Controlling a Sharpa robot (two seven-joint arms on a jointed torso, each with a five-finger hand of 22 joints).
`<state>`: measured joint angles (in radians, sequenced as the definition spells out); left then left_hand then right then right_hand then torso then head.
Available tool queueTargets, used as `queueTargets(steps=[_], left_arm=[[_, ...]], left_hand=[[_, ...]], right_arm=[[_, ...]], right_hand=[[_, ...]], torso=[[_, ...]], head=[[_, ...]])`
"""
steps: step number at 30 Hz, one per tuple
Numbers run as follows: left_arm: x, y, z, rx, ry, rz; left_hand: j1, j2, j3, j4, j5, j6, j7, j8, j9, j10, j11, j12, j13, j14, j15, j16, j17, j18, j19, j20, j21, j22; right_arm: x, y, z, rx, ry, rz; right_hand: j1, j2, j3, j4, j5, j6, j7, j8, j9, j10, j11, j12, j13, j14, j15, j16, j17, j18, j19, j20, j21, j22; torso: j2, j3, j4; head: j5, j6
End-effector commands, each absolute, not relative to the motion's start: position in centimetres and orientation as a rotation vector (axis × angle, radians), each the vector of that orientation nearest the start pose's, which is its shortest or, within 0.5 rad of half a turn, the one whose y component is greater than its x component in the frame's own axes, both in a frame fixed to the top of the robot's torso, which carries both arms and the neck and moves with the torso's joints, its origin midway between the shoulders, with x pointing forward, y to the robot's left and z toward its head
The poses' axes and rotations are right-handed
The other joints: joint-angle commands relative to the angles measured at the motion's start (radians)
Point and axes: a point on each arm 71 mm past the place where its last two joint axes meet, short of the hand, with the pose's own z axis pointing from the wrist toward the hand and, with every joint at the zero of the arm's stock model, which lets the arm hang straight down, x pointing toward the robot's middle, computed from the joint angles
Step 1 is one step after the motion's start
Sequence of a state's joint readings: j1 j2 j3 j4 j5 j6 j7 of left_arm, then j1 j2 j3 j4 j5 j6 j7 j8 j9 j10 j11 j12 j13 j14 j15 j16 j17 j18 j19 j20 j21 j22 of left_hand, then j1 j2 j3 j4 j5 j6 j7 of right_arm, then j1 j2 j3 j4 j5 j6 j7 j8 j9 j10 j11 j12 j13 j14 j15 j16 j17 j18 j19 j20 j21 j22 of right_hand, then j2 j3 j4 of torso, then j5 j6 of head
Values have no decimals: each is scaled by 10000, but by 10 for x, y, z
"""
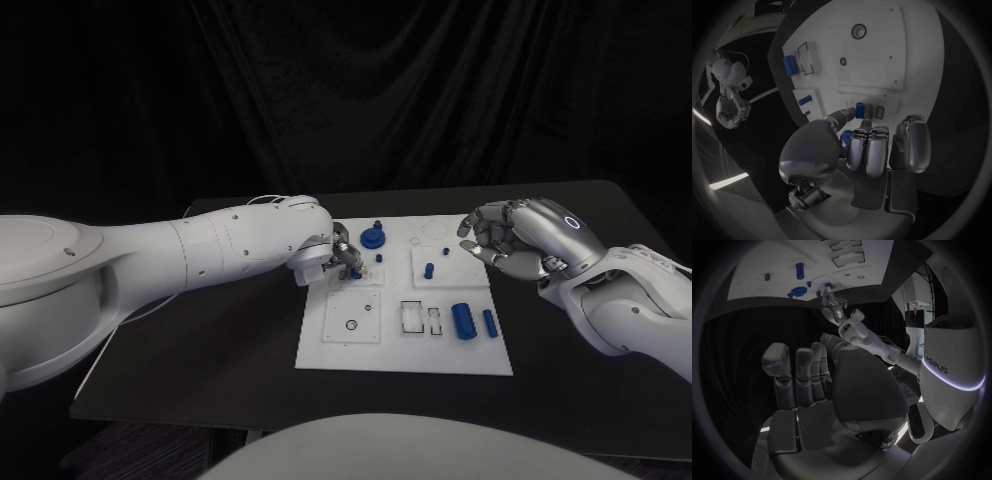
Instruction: Assemble the parts on the task board
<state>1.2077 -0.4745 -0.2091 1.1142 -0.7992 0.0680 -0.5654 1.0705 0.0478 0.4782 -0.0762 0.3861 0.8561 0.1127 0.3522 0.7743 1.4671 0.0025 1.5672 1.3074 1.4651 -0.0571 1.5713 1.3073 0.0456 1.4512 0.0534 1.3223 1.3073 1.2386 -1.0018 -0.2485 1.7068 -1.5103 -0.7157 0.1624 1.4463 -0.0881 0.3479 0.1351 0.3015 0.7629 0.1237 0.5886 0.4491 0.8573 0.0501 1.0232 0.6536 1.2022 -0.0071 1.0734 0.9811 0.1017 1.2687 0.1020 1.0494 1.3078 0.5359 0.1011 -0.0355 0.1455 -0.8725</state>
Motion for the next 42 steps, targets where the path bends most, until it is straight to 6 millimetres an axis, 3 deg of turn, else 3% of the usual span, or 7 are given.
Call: queueTargets(steps=[1,3,8,13,18,33,42], left_arm=[[506,148,-303,-4262,24971,-3594],[506,149,-304,-4272,24975,-3587],[504,149,-305,-4206,25071,-3626],[502,149,-305,-4138,25159,-3677],[502,151,-307,-4142,25265,-3540],[503,159,-310,-4343,25330,-3189],[503,160,-307,-4397,24635,-4285]], left_hand=[[28,32,202,-141,-37,388,-410,-53,12,1037,-89,36,2634,1057,-65,-5,2634,141,-34,-47,-54,1731],[24,34,201,-123,-69,376,-404,-67,11,1037,-85,36,2634,1057,-64,-5,2634,144,-39,-48,-71,1726],[-47,2,8,149,-949,316,-407,-209,10,1037,-72,36,2634,1057,-50,-5,2634,163,-75,-31,-221,1687],[-593,-182,-848,996,-1976,-40,-212,-781,-280,1037,103,36,2634,1057,89,-5,2634,176,-106,68,-376,1657],[-1181,-389,-1889,1778,-2563,-125,-79,-1291,-617,1037,236,36,2634,1057,211,-5,2634,189,-95,185,-441,1664],[-1391,-222,-2499,2247,-2739,-67,-61,-1494,-716,1037,266,36,2634,1057,241,-5,2634,209,-109,227,-547,1663],[-1325,67,-2911,2619,-2676,278,-190,-1184,-377,1037,166,36,2634,1057,166,-5,2634,202,-63,172,-529,1710]], right_arm=[[415,-218,-196,-3060,13588,8299],[415,-218,-196,-3054,13602,8289],[415,-218,-196,-3046,13637,8268],[415,-218,-197,-3051,13668,8264],[415,-218,-197,-3058,13696,8266],[415,-218,-198,-3065,13838,8238],[415,-219,-198,-3068,13870,8233]], right_hand=[[42,74,3,83,32,78,-7,42,11,47,26,41,10,57,18,-52,-10,95,29,29,-53,1135],[45,76,-3,91,28,95,-10,45,10,50,25,44,11,54,18,-63,-23,96,29,28,-61,1133],[40,75,-10,101,19,105,-11,46,9,51,26,45,11,52,19,-70,-31,97,29,29,-66,1132],[37,77,-15,110,12,115,-13,48,9,52,25,46,11,55,19,-70,-31,96,32,29,-66,1133],[36,78,-20,117,5,128,-16,50,8,52,24,48,11,58,19,-71,-32,98,30,29,-76,1130],[38,85,-30,134,-8,166,-27,59,8,55,18,51,12,70,17,-65,-25,97,38,28,-75,1132],[38,85,-30,134,-8,166,-27,59,8,55,18,51,12,70,17,-65,-25,97,38,28,-75,1132]], torso=[[-8,2,2],[-8,1,2],[-12,1,-1],[-13,9,-7],[-8,8,-6],[-2,13,1],[3,13,3]], head=[[-1,-2],[-11,-2],[3,-2],[23,-2],[35,-2],[77,-2],[75,-2]])
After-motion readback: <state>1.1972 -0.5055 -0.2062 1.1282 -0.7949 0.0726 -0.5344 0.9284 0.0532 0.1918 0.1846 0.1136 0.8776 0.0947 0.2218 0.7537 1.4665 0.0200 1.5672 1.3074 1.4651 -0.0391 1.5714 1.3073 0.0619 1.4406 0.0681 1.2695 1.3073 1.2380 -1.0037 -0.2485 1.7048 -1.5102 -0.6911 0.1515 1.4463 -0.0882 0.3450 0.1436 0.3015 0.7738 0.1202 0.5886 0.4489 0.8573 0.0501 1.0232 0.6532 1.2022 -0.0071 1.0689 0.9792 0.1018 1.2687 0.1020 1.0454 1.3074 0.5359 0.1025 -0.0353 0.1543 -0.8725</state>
